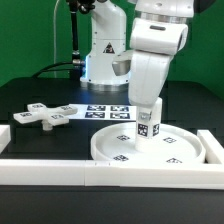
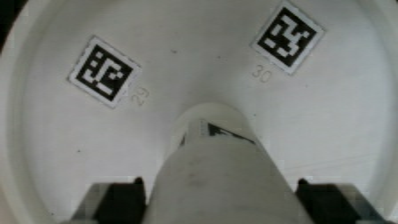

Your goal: Assemble round table

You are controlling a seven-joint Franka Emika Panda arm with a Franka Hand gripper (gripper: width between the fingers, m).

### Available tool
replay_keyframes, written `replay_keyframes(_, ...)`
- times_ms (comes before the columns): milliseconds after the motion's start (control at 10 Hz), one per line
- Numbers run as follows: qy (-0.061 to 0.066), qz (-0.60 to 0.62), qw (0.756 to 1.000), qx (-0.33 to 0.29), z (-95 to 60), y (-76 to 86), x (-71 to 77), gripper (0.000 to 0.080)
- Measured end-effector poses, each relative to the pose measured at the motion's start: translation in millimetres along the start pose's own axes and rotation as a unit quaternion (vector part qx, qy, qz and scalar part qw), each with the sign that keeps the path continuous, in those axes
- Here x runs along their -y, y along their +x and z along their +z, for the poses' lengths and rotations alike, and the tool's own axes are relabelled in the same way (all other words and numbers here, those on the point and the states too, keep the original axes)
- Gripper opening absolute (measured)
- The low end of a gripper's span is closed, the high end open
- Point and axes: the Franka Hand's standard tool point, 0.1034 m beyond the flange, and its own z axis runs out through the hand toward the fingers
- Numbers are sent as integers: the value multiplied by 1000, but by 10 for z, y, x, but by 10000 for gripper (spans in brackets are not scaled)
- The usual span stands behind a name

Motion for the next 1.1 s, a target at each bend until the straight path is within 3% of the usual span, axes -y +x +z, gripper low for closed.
replay_keyframes(500, 3, 156, 988, 3, 25, 5, 27, 407)
replay_keyframes(600, 3, 152, 988, 3, 25, 2, 25, 565)
replay_keyframes(700, 2, 152, 988, 3, 21, 2, 24, 565)
replay_keyframes(900, -5, 123, 992, 1, -109, -45, 30, 641)
replay_keyframes(1100, -6, 116, 993, 0, -228, -255, 78, 648)
